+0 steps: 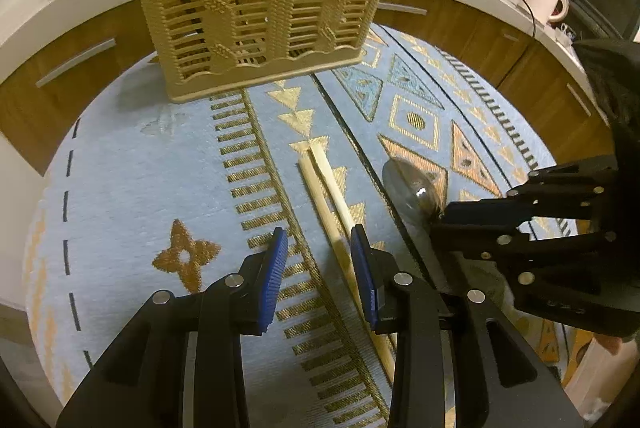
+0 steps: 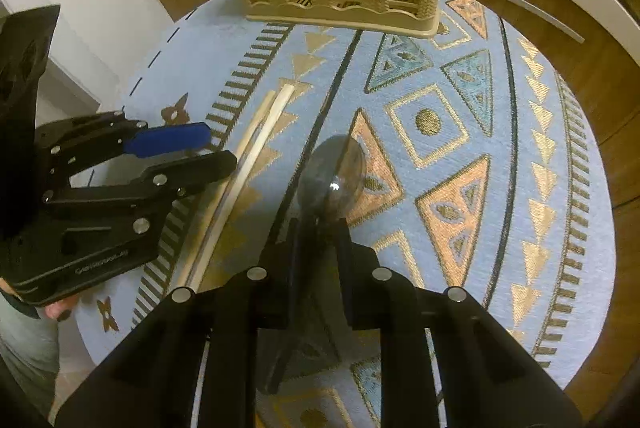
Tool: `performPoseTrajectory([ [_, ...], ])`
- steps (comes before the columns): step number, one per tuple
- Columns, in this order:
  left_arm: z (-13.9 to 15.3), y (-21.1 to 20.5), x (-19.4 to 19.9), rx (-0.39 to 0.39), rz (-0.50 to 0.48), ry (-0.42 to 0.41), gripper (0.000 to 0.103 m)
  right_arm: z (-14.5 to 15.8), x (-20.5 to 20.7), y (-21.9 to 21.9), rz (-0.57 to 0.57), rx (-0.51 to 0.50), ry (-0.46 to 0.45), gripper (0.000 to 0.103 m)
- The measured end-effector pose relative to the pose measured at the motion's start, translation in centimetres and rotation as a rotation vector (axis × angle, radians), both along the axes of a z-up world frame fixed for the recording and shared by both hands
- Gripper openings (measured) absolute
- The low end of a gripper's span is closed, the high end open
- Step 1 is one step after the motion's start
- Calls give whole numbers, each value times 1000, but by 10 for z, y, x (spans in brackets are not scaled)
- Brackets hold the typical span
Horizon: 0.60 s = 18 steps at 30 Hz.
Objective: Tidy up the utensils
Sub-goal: 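Grasp a wooden chopstick with the left tool while the right tool grasps a clear spoon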
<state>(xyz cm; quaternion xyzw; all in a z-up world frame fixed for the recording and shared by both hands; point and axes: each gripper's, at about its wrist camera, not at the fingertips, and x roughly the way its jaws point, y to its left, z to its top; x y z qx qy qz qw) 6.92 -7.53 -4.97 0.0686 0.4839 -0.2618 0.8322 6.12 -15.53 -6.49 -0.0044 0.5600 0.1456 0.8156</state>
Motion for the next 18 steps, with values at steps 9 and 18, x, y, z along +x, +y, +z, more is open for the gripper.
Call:
performPoseTrajectory([
  [9, -2, -7, 1, 51, -15, 3, 32, 3, -8, -8, 1, -34, -4, 15],
  [18, -3, -26, 5, 163, -4, -26, 32, 8, -23, -25, -7, -132, -51, 15],
])
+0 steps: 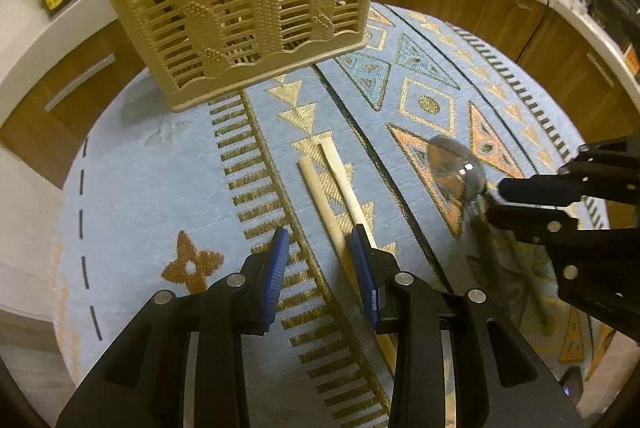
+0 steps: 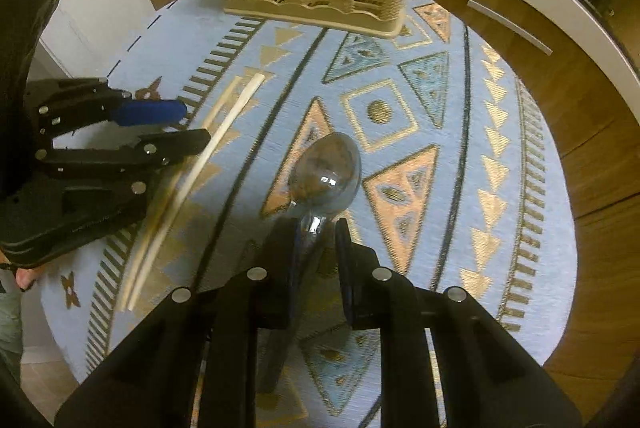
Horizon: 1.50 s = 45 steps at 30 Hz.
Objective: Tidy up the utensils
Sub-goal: 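Grasp a wooden chopstick with the left tool while the right tool grasps a clear spoon, then lift chopstick and spoon into the beige holder while both tools open to release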
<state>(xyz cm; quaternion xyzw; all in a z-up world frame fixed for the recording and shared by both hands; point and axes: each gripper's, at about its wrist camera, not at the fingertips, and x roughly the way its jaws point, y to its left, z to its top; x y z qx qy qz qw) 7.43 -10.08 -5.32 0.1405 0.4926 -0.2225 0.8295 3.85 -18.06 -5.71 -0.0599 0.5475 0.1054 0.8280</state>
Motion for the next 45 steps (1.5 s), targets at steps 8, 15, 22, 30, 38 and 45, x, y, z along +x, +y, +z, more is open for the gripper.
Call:
performPoseTrajectory([
  [8, 2, -14, 4, 49, -24, 12, 27, -3, 7, -11, -15, 45, 48, 15],
  [15, 0, -23, 8, 85, -39, 22, 9, -5, 21, -1, 16, -4, 130, 15],
  [22, 4, -6, 15, -35, -2, 44, 3, -2, 26, -6, 16, 25, 146, 10],
  [30, 40, 28, 9, -248, 57, -72, 3, 39, 12, -29, 24, 155, 12, 10],
  [38, 133, 49, -14, -445, 78, -371, 3, 125, 0, -23, 93, 255, -306, 10],
  [45, 202, 50, -7, -576, 103, -627, 3, 196, 24, -21, 81, 333, -617, 9],
])
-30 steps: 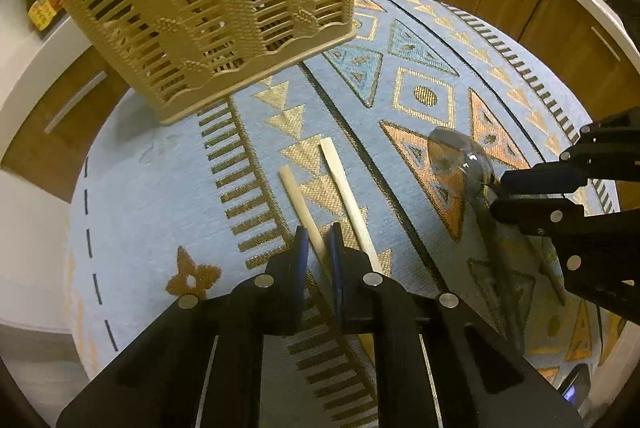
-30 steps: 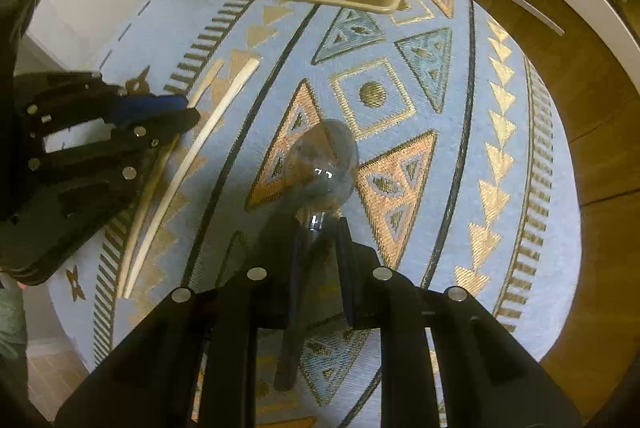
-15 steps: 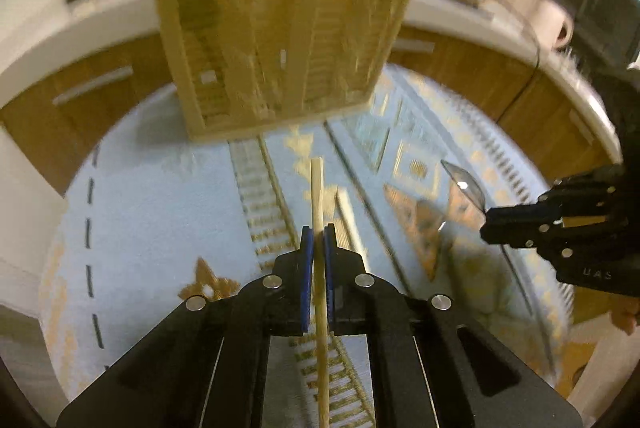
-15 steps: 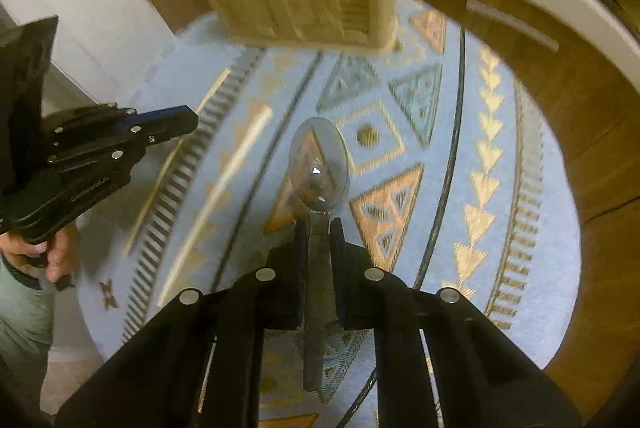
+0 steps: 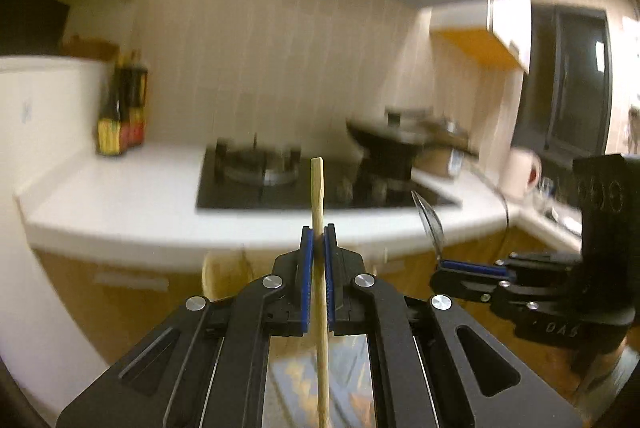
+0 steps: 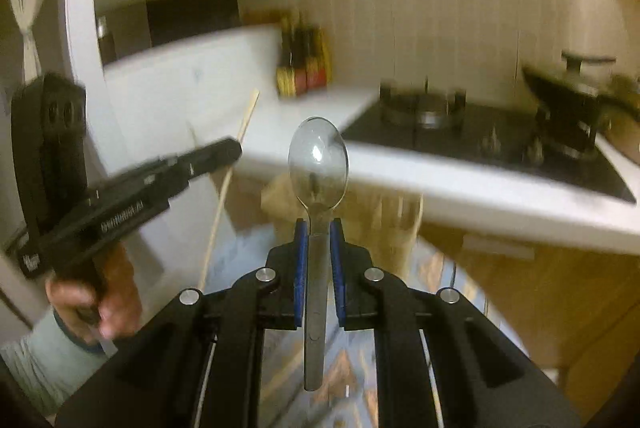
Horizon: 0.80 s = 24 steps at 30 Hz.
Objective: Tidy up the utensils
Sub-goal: 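Lift chopstick and spoon into the beige holder while both tools open to release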
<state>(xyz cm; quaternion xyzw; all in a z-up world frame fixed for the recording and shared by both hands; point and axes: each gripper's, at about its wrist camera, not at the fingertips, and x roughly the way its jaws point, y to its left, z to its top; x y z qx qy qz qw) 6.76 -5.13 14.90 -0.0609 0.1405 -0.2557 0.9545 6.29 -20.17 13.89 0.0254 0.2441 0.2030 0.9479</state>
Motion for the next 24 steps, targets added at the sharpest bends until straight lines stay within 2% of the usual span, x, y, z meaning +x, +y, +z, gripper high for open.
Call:
performPoseTrajectory([
  [5, 16, -13, 26, -58, 54, -119, 3, 26, 26, -3, -80, 66, -188, 9],
  [8, 18, -19, 39, -87, 90, -170, 3, 26, 41, -7, -137, 65, -292, 9],
  [11, 17, -22, 53, -111, 128, -202, 3, 17, 56, -8, -190, 47, -351, 9],
  [16, 6, -25, 79, -139, 203, -248, 3, -5, 84, -15, -221, 48, -362, 10],
  [24, -26, -24, 116, -150, 245, -192, 3, -34, 106, -23, -222, 56, -354, 10],
])
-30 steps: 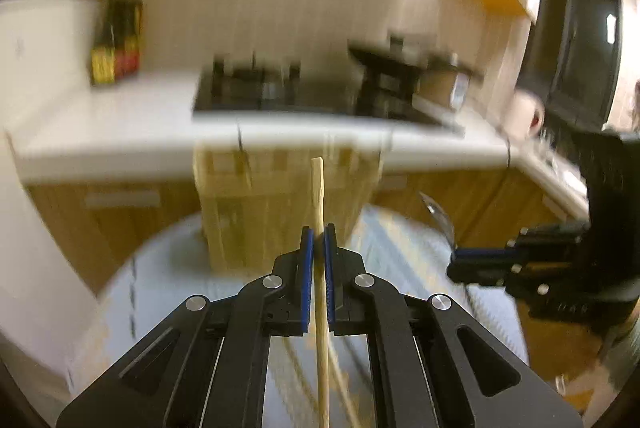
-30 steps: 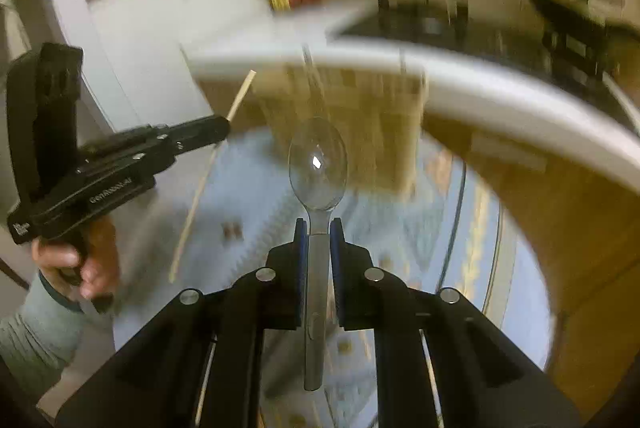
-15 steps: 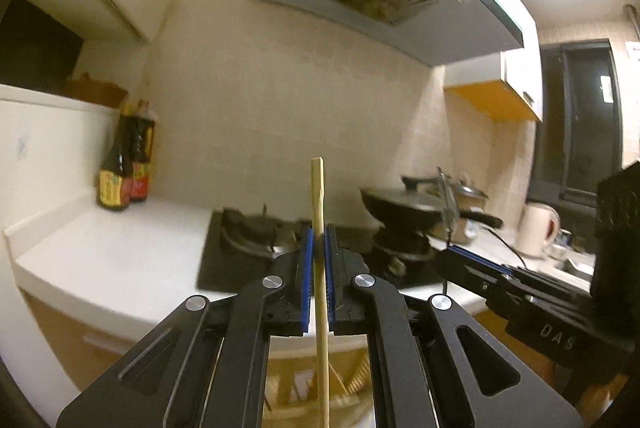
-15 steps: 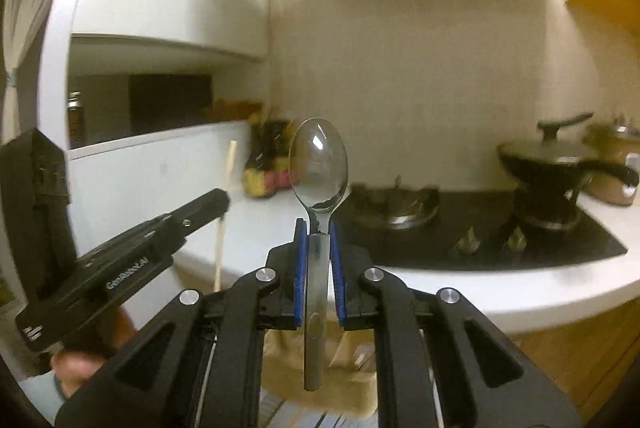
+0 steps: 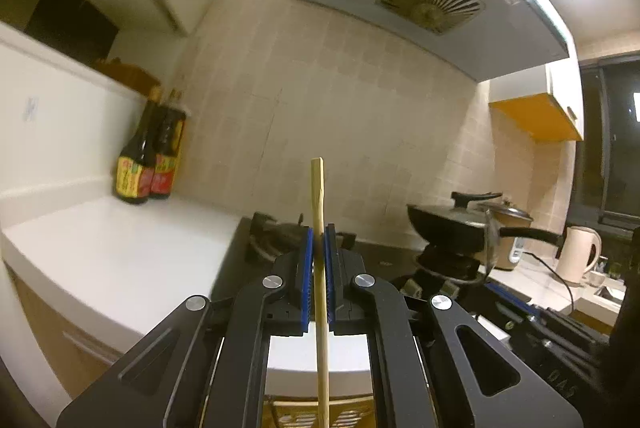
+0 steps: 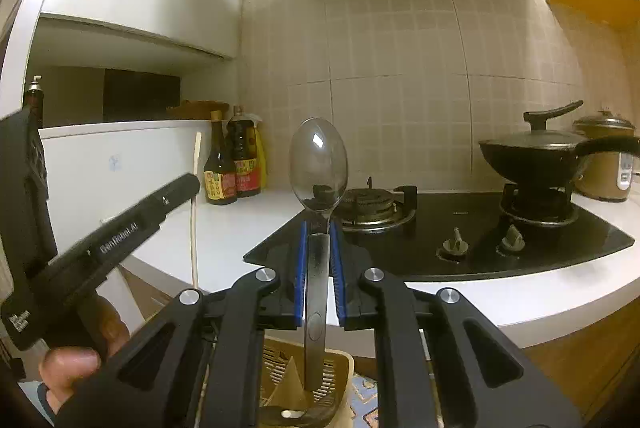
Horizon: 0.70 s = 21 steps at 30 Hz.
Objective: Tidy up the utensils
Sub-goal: 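Lift chopstick and spoon into the beige holder while both tools open to release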
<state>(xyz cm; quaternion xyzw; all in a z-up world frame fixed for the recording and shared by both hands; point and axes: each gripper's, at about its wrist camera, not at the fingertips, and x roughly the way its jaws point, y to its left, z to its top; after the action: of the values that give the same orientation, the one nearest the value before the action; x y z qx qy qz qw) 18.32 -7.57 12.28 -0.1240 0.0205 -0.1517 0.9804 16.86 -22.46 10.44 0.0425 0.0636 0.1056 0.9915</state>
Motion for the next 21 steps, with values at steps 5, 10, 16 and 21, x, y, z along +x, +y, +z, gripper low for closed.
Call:
performPoseTrajectory([
  [5, -17, -3, 3, 30, 16, 4, 3, -13, 5, -1, -3, 8, 1, 10],
  [10, -23, -7, -4, 65, 15, -19, 4, -24, 7, -1, -5, 5, 4, 10],
  [16, -26, -3, -13, 75, -17, -17, 5, -28, -1, -2, 5, -4, 17, 11],
  [21, -27, 6, -24, 66, -61, 17, 13, -34, -16, -7, 31, -2, 57, 40],
])
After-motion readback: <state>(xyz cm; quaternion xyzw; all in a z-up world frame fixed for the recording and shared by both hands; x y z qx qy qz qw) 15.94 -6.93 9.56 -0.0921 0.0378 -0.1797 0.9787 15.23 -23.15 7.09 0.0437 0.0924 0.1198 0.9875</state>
